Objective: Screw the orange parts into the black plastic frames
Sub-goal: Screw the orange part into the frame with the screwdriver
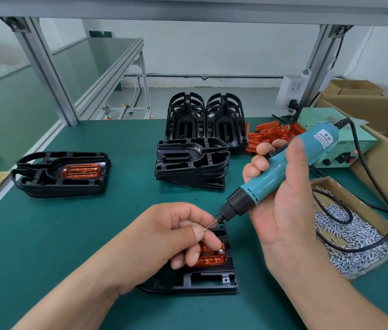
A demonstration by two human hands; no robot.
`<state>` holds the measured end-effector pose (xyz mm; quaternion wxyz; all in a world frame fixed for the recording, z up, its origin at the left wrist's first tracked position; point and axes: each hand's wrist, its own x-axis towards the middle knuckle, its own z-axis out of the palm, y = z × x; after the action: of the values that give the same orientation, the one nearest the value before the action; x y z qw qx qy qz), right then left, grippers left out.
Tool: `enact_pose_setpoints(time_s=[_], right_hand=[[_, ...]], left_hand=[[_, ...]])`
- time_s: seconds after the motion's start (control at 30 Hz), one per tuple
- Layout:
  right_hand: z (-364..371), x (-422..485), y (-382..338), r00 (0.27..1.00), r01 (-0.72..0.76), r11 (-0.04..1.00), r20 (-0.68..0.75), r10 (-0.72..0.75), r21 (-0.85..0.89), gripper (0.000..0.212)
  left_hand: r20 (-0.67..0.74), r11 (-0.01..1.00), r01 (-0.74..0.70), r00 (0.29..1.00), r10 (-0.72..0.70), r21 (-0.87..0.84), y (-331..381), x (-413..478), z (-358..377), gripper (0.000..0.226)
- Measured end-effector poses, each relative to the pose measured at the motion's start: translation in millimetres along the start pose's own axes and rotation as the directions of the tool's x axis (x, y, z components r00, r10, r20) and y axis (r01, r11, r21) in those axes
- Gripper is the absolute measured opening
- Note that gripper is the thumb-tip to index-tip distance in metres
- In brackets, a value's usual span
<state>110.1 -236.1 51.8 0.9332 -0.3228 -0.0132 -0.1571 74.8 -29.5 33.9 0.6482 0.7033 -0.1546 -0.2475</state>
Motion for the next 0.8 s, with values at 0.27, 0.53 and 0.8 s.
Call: enact_pose_setpoints(time_s=[0.27, 0.53, 0.8], right_hand=[[1.4, -1.3, 1.8, 1.000, -0.005, 1.000, 0.010, 0.005, 0.001, 0.020], [-0.5, 0.0, -0.1, 1.000, 0.002, 1.000, -0.005, -0.002, -0.003, 0.021], [-0.5, -0.5, 0.0, 1.000, 0.005, 1.000, 0.006, -0.005, -0.018, 0.022]], left_hand=[[-0.010, 1.000, -0.007, 1.000, 0.007, -0.003, -0.1, 0.0, 0.8, 0.020], [0.002, 1.000, -0.006, 1.000, 0.006, 0.012, -0.2, 0.1, 0.3, 0.022], [-0.033, 1.000, -0.009, 0.999, 0.009, 0.012, 1.1, 1.0, 2.2, 0.023]])
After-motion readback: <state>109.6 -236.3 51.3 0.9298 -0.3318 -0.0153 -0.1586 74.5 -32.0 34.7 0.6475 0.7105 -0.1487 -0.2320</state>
